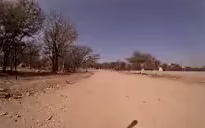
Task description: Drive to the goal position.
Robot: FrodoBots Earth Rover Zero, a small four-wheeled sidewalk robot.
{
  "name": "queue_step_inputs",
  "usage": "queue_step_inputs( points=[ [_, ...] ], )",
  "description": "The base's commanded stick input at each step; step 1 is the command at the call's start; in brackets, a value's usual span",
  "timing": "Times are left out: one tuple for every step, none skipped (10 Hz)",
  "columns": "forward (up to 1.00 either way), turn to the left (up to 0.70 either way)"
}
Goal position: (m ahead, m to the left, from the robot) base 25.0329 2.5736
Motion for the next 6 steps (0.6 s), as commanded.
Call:
queue_step_inputs(
  points=[
    [1.0, 0.0],
    [1.0, 0.0],
    [1.0, 0.0],
    [1.0, 0.0],
    [1.0, 0.0],
    [1.0, 0.0]
  ],
)
